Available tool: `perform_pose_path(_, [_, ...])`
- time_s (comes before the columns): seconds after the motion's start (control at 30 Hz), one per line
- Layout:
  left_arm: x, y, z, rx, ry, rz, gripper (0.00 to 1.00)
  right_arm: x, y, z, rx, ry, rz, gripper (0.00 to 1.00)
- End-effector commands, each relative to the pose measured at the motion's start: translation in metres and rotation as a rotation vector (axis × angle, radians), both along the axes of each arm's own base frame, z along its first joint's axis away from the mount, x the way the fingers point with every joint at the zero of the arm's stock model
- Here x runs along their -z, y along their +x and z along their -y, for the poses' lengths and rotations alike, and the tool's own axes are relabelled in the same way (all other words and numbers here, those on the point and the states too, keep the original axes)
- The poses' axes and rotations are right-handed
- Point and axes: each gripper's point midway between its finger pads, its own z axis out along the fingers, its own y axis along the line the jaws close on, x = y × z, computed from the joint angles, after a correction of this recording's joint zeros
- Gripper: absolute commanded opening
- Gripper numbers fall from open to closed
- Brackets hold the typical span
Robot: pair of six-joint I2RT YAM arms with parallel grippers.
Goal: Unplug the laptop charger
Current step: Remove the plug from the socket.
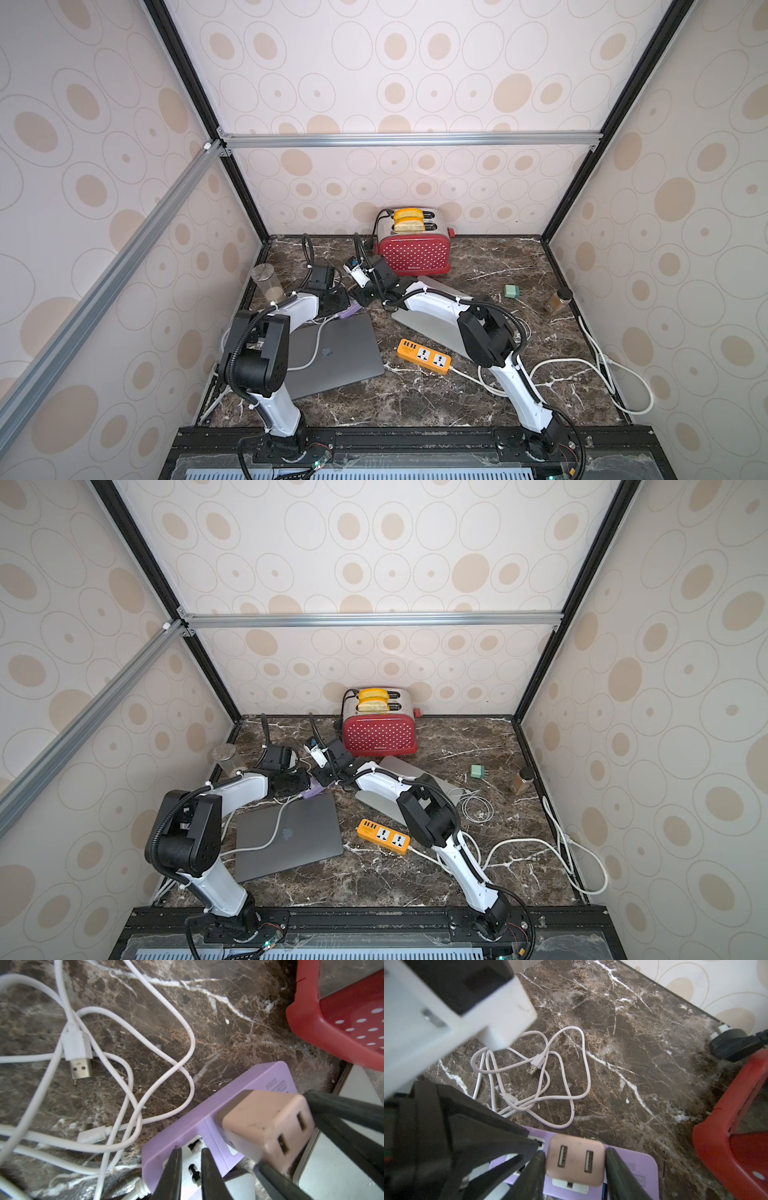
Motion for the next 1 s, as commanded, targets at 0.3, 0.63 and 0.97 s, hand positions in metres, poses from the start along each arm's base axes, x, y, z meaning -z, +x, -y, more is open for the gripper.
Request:
perform_pose_path(0.3, [0.05,-0.043,-0.009,-0.017,0.034,-0.209,0.2,-0.02,0.007,-0.001,0.02,0.019,0.025,0.67])
perform_pose_path(0.63, [0.049,-0.043,-0.009,-0.013,0.037,-0.209,0.2,-0.006,0.006,-0.004,0.022,0.007,-0.005,0.66])
perform_pose_path(0.97, [0.051,-0.042,-0.009,-0.012,0.034,-0.211,0.2,0.008,0.002,-0.004,0.017,-0.003,-0.043,0.7])
